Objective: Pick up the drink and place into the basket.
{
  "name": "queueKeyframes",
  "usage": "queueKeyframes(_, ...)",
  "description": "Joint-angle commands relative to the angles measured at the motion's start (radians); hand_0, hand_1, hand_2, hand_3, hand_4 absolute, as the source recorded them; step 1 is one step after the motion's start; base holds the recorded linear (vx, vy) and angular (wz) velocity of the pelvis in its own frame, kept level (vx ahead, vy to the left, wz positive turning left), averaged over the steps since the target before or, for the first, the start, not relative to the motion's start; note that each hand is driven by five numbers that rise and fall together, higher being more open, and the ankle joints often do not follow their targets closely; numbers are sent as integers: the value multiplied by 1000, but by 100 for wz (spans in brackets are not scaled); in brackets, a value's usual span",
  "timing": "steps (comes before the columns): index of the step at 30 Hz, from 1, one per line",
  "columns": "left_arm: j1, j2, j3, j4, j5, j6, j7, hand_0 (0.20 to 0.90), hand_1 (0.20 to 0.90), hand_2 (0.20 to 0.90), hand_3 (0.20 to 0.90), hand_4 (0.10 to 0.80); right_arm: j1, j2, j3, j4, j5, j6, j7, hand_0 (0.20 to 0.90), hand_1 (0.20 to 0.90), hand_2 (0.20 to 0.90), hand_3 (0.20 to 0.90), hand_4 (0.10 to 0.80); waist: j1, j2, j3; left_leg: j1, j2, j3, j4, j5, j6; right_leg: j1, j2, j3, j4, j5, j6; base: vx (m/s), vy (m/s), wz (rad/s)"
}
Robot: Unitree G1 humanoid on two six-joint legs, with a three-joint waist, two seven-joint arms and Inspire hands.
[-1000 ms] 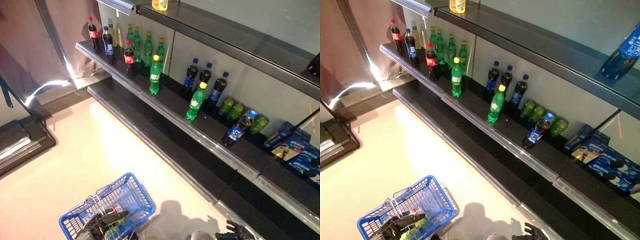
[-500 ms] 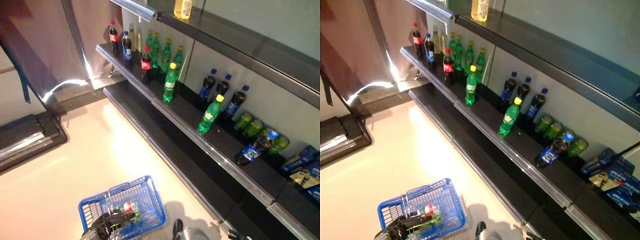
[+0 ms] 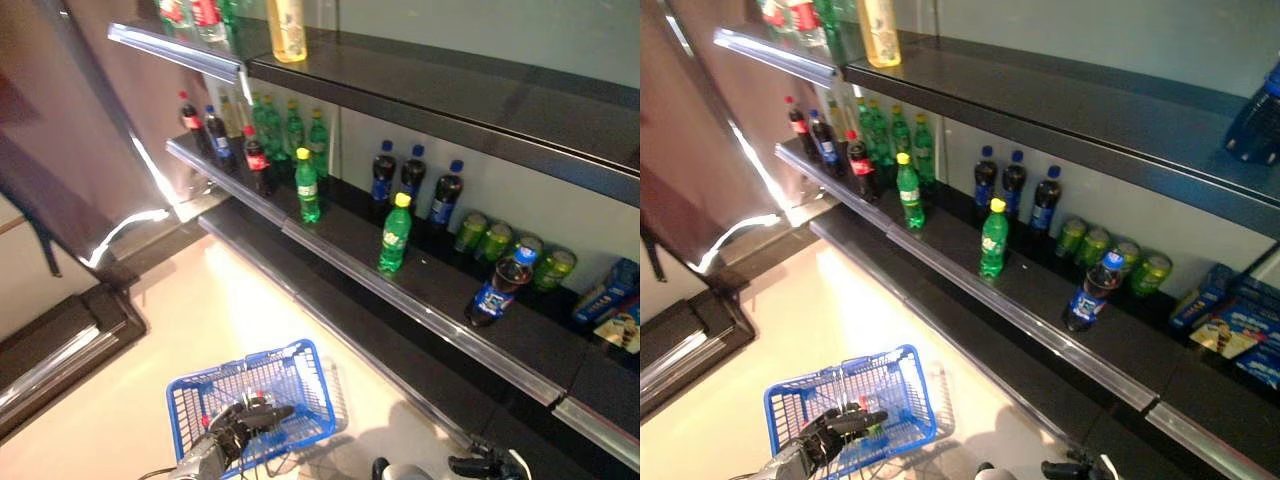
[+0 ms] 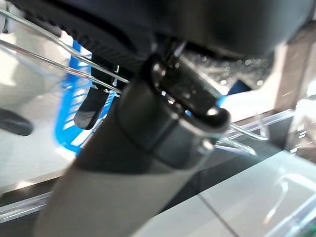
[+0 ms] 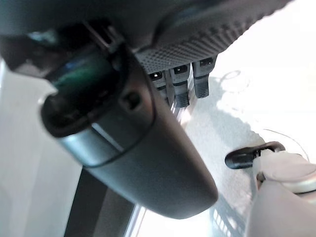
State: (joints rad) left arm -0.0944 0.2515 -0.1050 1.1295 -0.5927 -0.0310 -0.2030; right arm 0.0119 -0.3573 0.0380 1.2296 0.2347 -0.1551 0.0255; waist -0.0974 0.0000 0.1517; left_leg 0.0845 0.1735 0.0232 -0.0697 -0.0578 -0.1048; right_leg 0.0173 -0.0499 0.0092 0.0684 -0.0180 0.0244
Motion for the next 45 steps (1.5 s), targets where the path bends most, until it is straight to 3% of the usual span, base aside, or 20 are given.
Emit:
queueKeyframes(1, -13, 34, 38, -106, -53, -96, -65, 300, 300, 300, 200, 100, 18, -29, 0, 14, -5, -24, -18, 827, 827, 827, 815, 715, 7, -8, -46, 15, -37, 14, 6, 95, 9, -14, -40, -49, 119, -68, 69, 303, 343, -96)
queueKeyframes(3, -13, 38, 38, -88, -18, -90, -64, 300, 300, 300, 200, 100, 36, -18, -10, 13, 24, -25, -26, 825, 825, 825, 812, 712, -7, -6, -50, 19, -46, 45, -18, 102, 11, -27, -61, -69, 138, -46, 93, 196, 234, -84)
queueKeyframes(5, -21, 48, 30, -40, -19, -115, -63, 300, 300, 300, 200, 100, 59, -4, -13, 5, 1, -51, -8, 829, 829, 829, 818, 718, -31, -15, -56, 19, -79, 50, -18, 85, 33, -35, -81, -54, 121, 5, 121, 132, 160, -51)
queueKeyframes(9, -33, 57, 35, -19, -50, -133, -50, 300, 300, 300, 200, 100, 57, -1, 2, 4, -24, -51, -4, 832, 832, 832, 820, 720, -40, -11, -52, 24, -106, 61, -18, 60, 62, -41, -79, -6, 89, 5, 127, 103, 158, -45)
queueKeyframes(11, -28, 60, 38, -15, -38, -138, -62, 300, 300, 300, 200, 100, 54, 1, 2, 14, -31, -58, 4, 829, 829, 829, 818, 718, -33, -15, -52, 28, -114, 78, -17, 52, 72, -38, -83, -10, 84, 13, 133, 65, 93, -95)
queueKeyframes(14, -13, 69, 59, -29, -33, -129, -62, 300, 300, 300, 200, 100, 43, 13, 8, 8, -28, -50, 8, 829, 829, 829, 818, 718, -19, -24, -51, 42, -122, 150, -18, 37, 75, -36, -98, -84, 71, 42, 153, 31, 25, -89)
queueKeyframes(15, -6, 77, 70, -37, -36, -127, -56, 300, 300, 300, 200, 100, 38, 18, 13, 5, -47, -45, 15, 832, 832, 832, 820, 720, -10, -31, -52, 46, -120, 206, -18, 32, 70, -36, -108, -156, 50, 68, 164, 7, -29, -101)
queueKeyframes(17, -2, 87, 77, -44, -27, -122, -51, 300, 300, 300, 200, 100, 31, 23, 21, 4, -37, -36, 14, 832, 832, 832, 820, 720, -1, -37, -53, 53, -118, 259, -18, 29, 67, -45, -117, -222, 38, 96, 174, -7, -58, -87)
queueKeyframes(19, -5, 96, 77, -62, -17, -110, -37, 300, 300, 300, 200, 100, 19, 28, 30, 1, -15, -16, 13, 832, 832, 832, 820, 720, 4, -36, -51, 63, -112, 302, -18, 29, 70, -62, -116, -255, 51, 98, 171, -14, -143, -87)
queueKeyframes(23, -20, 93, 96, -30, -12, -118, -30, 300, 300, 300, 200, 100, 18, 38, 36, 18, -24, -21, 28, 829, 829, 829, 818, 718, -1, -29, -52, 41, -80, 336, 79, 30, 58, -25, -75, -241, 40, 19, 111, 2, -225, -37)
queueKeyframes(24, -18, 92, 99, -25, -11, -119, -32, 300, 300, 300, 200, 100, 18, 37, 37, 19, -27, -19, 30, 829, 829, 829, 818, 718, -2, -30, -52, 31, -74, 340, 105, 25, 54, -21, -72, -238, 40, 16, 105, 31, -239, -10)
queueKeyframes(25, -11, 88, 104, -15, -11, -123, -36, 300, 300, 300, 200, 100, 19, 33, 40, 20, -26, -14, 30, 829, 829, 829, 818, 718, -3, -30, -47, -8, -40, 339, 220, 81, 20, -1, -56, -237, 29, 10, 79, 22, -202, -5)
queueKeyframes(27, -1, 81, 102, -13, -25, -124, -50, 300, 300, 300, 200, 100, 18, 20, 45, 16, -27, -13, 34, 832, 832, 832, 820, 720, 5, -27, -35, -87, -15, 288, 358, 176, -22, 25, -39, -226, 15, 6, 50, 20, -136, -1)
queueKeyframes(29, 2, 73, 102, -13, -27, -120, -61, 300, 300, 300, 200, 100, 7, 8, 52, 14, -19, 2, 23, 827, 827, 827, 815, 715, 15, -28, -31, -127, 13, 248, 366, 191, -27, 47, -42, -196, 5, -1, 39, 53, 45, -16)
queueKeyframes(31, 3, 62, 98, -2, -24, -120, -85, 300, 300, 300, 200, 100, -7, -6, 38, 37, -11, -4, 23, 829, 829, 829, 818, 718, 14, -25, -41, -57, 13, 230, 202, 138, 2, 54, -58, -177, -15, 7, 54, 136, 238, -61)
queueKeyframes(32, 7, 51, 83, -15, -29, -115, -82, 300, 300, 300, 200, 100, -16, -19, 32, 51, -20, -12, 23, 829, 829, 829, 818, 718, 18, -12, -45, -19, -7, 186, 117, 118, 10, 54, -65, -162, -22, 10, 62, 167, 305, -58)
queueKeyframes(35, 10, 38, 56, -45, -35, -88, -81, 300, 300, 300, 200, 100, -27, -43, 17, 55, -12, 0, 1, 827, 827, 827, 815, 715, 18, 18, -58, 9, -25, 138, 26, 114, 1, 40, -77, -150, -17, 9, 73, 106, 321, -39)
queueKeyframes(38, -7, 41, 37, -8, -19, -88, -104, 300, 300, 300, 200, 100, -28, -44, -5, 60, 33, 1, -26, 825, 825, 825, 812, 712, 1, 30, -63, 21, -27, 176, -18, 118, -3, 37, -102, -181, -1, 3, 97, 131, 308, -37)
queueKeyframes(40, -5, 55, 54, 25, -44, -96, -107, 300, 300, 300, 200, 100, -7, -30, -13, 52, 2, -18, -4, 832, 832, 832, 820, 720, -14, 22, -70, 33, -46, 200, -18, 99, 9, 43, -124, -181, -14, 19, 123, 148, 177, -6)
queueKeyframes(45, -4, 62, 66, 30, -74, -103, -96, 300, 300, 300, 200, 100, 2, -14, -8, 59, -4, -24, 12, 832, 832, 832, 820, 720, -3, 5, -83, 36, -55, 230, -18, 82, 24, 54, -138, -199, -53, 44, 139, 54, 21, -6)
